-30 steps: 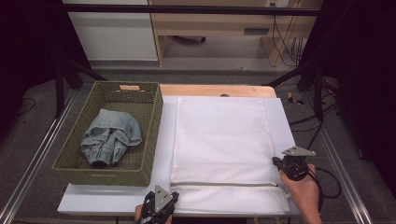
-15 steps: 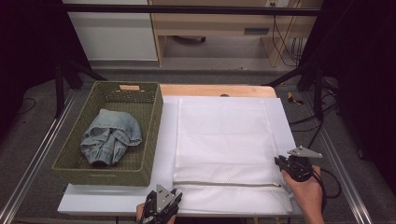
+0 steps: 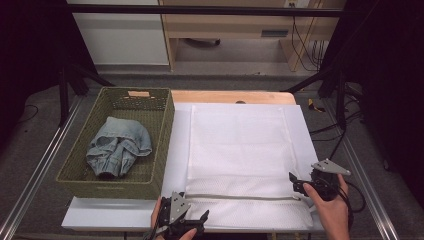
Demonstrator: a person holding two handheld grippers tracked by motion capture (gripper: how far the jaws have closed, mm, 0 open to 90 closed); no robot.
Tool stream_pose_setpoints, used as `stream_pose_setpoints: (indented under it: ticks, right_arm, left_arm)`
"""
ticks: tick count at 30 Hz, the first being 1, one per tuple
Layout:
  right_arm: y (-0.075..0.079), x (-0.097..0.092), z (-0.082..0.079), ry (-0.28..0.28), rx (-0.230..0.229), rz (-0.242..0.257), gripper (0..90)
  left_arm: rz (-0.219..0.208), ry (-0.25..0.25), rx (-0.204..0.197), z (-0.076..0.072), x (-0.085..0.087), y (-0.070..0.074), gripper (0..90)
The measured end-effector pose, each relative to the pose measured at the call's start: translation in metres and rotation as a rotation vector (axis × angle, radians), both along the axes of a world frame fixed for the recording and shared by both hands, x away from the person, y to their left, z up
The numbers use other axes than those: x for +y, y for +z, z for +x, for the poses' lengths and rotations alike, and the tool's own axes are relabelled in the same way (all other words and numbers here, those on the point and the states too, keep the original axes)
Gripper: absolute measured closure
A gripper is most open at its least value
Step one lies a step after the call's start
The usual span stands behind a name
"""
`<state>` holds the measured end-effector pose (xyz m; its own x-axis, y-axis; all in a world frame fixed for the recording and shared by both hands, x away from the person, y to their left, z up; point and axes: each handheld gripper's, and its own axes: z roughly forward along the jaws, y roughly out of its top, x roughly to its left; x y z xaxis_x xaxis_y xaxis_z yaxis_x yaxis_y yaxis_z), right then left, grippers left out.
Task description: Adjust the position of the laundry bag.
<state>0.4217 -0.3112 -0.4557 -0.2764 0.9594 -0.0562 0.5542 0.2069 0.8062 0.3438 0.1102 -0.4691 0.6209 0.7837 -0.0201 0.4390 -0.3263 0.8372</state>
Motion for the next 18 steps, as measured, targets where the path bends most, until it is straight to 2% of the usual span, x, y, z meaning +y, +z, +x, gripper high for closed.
stream_pose_setpoints:
  ticks: [3, 4, 6, 7, 8, 9, 11, 13, 18]
  right_arm:
    - [0.001, 0.002, -0.004, 0.001, -0.004, -0.001, 6.4]
    - [0.003, 0.002, -0.01, 0.01, -0.015, -0.009, 5.6]
    - [0.004, 0.002, -0.013, 0.012, -0.02, -0.008, 5.7]
    - [0.006, 0.002, -0.017, 0.013, -0.024, -0.006, 5.7]
    - [0.008, 0.0, -0.026, 0.01, -0.04, -0.002, 5.9]
    - [0.008, 0.0, -0.026, 0.01, -0.04, -0.002, 5.9]
    - [0.01, -0.005, -0.04, 0.008, -0.049, 0.01, 6.8]
    - [0.01, -0.006, -0.045, 0.007, -0.053, 0.014, 7.1]
    - [0.012, -0.012, -0.073, 0.009, -0.066, 0.019, 9.5]
  left_arm:
    - [-0.008, -0.029, -0.03, 0.007, -0.002, 0.008, 5.2]
    - [-0.011, -0.044, -0.036, 0.017, -0.006, 0.013, 5.1]
    - [-0.015, -0.051, -0.038, 0.021, -0.008, 0.015, 5.2]
    - [-0.034, -0.047, -0.051, 0.024, -0.01, 0.017, 6.2]
    - [-0.033, -0.052, -0.082, 0.026, -0.012, 0.017, 8.0]
    - [-0.033, -0.052, -0.082, 0.026, -0.012, 0.017, 7.6]
    - [-0.021, -0.068, -0.082, 0.025, -0.012, 0.014, 6.5]
    - [-0.015, -0.076, -0.083, 0.021, -0.012, 0.011, 5.9]
    - [-0.004, -0.07, -0.109, 0.013, -0.006, 0.011, 4.8]
